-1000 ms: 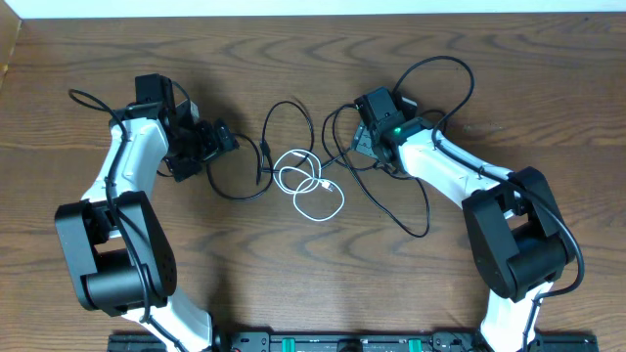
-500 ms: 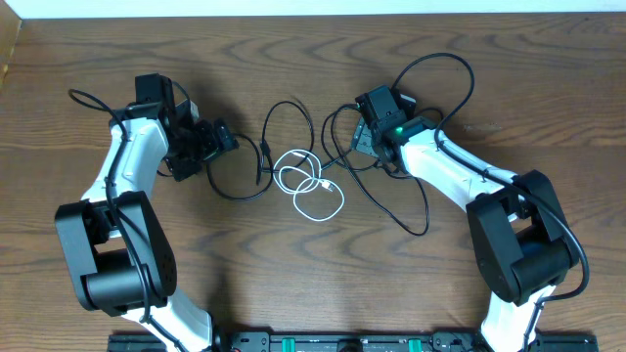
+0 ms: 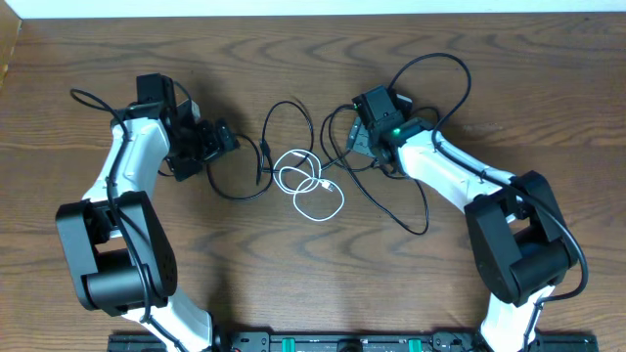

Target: Untangle cables

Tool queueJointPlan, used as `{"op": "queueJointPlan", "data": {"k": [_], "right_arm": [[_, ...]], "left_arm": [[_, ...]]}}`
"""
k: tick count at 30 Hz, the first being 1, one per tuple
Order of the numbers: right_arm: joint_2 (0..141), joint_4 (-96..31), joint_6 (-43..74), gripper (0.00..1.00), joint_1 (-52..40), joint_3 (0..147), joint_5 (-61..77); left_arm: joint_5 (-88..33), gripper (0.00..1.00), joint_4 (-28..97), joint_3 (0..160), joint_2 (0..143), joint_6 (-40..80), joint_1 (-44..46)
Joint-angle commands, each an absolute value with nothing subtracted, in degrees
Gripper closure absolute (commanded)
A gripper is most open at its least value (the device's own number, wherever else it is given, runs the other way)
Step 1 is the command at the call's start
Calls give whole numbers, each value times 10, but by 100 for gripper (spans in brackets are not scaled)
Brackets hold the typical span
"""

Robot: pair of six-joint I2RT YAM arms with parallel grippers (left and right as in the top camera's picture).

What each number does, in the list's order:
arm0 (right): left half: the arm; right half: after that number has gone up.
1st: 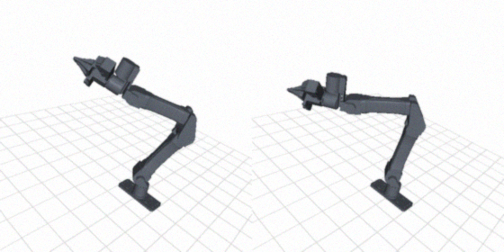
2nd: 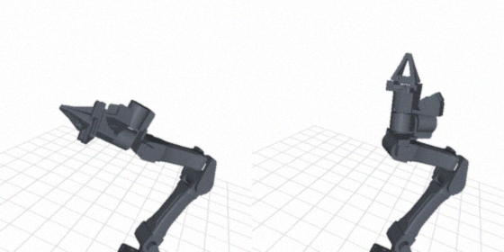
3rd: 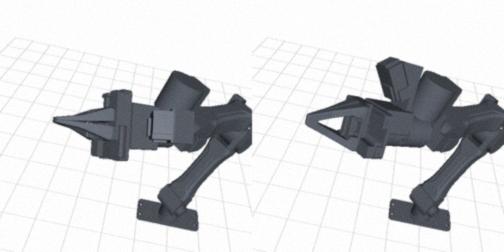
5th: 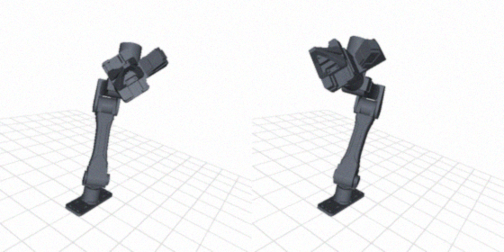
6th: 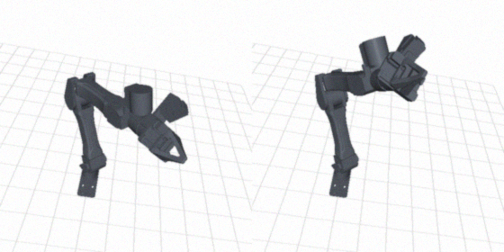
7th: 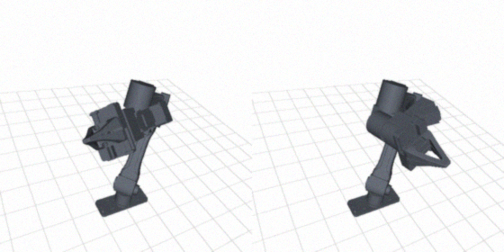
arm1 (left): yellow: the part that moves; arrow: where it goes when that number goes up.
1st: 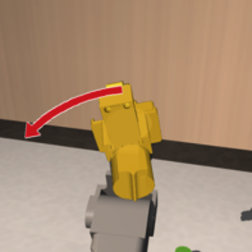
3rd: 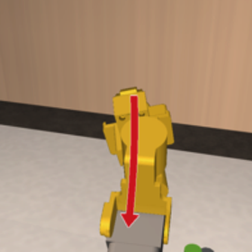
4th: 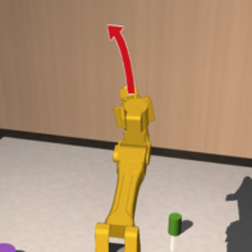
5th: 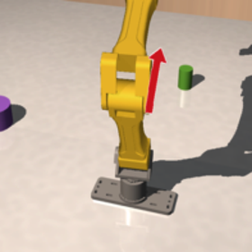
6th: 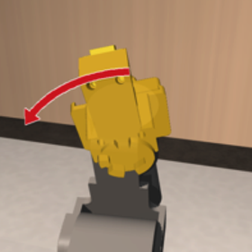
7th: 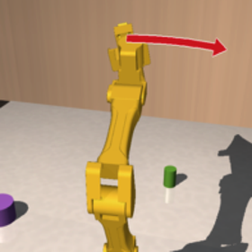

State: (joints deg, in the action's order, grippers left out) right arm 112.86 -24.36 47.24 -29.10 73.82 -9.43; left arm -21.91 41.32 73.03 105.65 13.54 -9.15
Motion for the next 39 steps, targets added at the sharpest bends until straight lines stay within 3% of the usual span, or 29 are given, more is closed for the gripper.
{"op": "queueJointPlan", "data": {"k": [1, 7, 13, 15, 19, 20, 21, 28, 39], "right_arm": [[1122, -238, 467, 14, -299, 738, -96], [1155, -230, 474, 11, -301, 738, -96], [1189, -226, 473, 23, -300, 738, -120], [1194, -226, 473, 38, -299, 738, -121], [1196, -229, 471, 74, -296, 738, -120], [1196, -229, 464, 89, -296, 738, -120], [1196, -229, 453, 96, -296, 738, -118], [1144, -232, 378, 99, -286, 738, -121], [940, -270, 194, 99, -248, 738, -121]], "left_arm": [[-213, 2, 413, 724, 1053, 139, -88], [-213, 2, 413, 724, 1053, 139, -88], [-213, 2, 413, 724, 1053, 138, -88], [-213, 2, 413, 724, 1053, 138, -88], [-213, 2, 413, 724, 1053, 139, -88], [-213, 2, 413, 724, 1053, 138, -88], [-213, 2, 413, 724, 1053, 138, -88], [-213, 2, 413, 724, 1053, 138, -88], [-213, 2, 412, 724, 1053, 139, -88]]}}
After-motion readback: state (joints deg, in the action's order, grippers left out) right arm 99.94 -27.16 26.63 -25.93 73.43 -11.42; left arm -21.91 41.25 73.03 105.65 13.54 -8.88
